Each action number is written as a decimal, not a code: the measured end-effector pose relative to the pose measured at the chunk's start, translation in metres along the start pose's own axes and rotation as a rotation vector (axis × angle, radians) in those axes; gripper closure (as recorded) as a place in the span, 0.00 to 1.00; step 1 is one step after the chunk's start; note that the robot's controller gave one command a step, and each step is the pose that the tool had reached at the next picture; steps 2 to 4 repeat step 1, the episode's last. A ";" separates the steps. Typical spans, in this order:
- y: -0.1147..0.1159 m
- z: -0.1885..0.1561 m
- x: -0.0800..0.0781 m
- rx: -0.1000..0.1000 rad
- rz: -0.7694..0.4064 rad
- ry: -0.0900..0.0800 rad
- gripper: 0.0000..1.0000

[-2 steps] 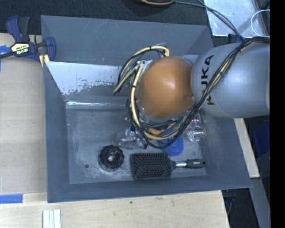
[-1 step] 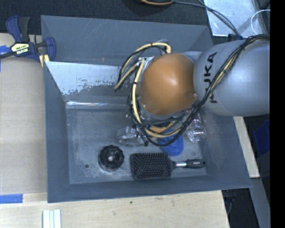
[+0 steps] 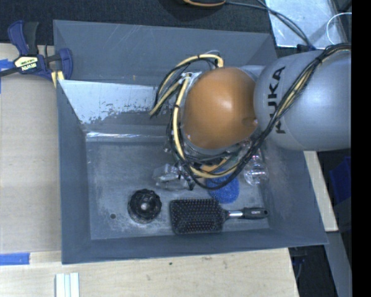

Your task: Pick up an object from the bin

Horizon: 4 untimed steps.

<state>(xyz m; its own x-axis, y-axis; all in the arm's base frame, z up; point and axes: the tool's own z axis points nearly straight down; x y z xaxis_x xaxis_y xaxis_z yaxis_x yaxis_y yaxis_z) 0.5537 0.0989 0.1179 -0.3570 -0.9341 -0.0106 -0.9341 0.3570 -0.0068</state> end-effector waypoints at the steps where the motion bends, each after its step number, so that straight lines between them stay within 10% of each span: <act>1: 0.001 -0.022 0.000 -0.002 0.001 0.000 1.00; 4: 0.001 -0.022 0.000 -0.002 0.001 0.000 1.00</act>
Offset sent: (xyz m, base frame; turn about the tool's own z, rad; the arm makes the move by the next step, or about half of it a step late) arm 0.0000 -0.0001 0.0103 0.0000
